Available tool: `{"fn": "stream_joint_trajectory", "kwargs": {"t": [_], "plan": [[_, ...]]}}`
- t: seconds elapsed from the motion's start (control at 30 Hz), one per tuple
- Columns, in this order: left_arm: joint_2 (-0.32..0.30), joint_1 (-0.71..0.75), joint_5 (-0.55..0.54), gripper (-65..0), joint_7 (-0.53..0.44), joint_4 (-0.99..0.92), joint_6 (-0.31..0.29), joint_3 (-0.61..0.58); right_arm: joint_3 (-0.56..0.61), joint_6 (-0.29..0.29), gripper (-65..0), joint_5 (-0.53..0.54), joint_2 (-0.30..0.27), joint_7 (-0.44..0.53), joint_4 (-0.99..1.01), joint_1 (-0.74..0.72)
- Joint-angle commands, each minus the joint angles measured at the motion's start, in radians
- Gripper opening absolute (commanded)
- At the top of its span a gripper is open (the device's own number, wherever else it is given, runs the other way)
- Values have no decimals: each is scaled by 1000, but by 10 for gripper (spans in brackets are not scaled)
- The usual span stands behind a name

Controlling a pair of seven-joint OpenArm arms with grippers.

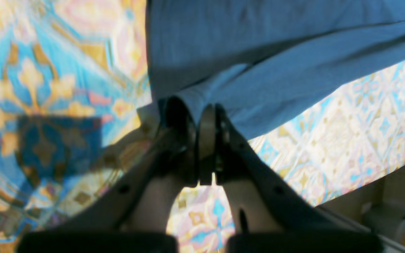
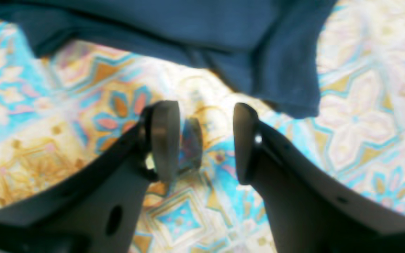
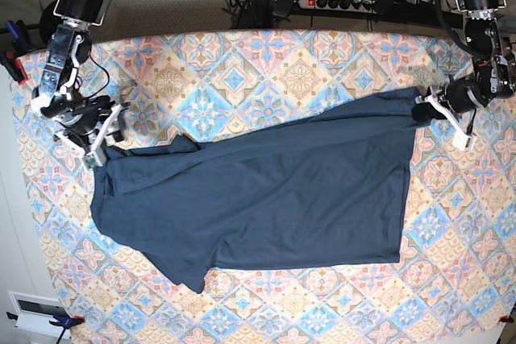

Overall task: Layout the t-shirt on the table in an organized manner, then fold the t-shirt properly
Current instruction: 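Release the shirt with the right gripper and move it to the shirt's shoulder, then grasp the shirt shoulder fabric with the right gripper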

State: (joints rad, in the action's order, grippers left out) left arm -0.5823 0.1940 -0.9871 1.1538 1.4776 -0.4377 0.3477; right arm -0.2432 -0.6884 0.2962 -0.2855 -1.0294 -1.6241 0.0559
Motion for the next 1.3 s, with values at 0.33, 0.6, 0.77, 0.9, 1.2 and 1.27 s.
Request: {"fn": "stream_joint_trajectory", "kwargs": {"t": [0.33,0.6,0.77,0.9,1.2,1.27], "plan": [[-26,-24,-16,-650,-21,15,0,7,104,-10,-410,28,38,22,-26,-15],[-26,-24,-16,-650,-21,15,0,7,106,-10,-407,30,99,16,-21,-17],[-26,-26,-16,-650,-21,15,0,7,106,-10,-406,30,116,16,-11,-37],[-26,-26,-16,-650,-21,15,0,7,106,-10,-406,30,127,18,31,-66],[-26,-28,-16,-650,-21,15,0,9,106,-10,-408,30,150,24,84,-80],[-26,-28,-16,-650,-21,15,0,9,106,-10,-409,30,157,24,84,-116]]}}
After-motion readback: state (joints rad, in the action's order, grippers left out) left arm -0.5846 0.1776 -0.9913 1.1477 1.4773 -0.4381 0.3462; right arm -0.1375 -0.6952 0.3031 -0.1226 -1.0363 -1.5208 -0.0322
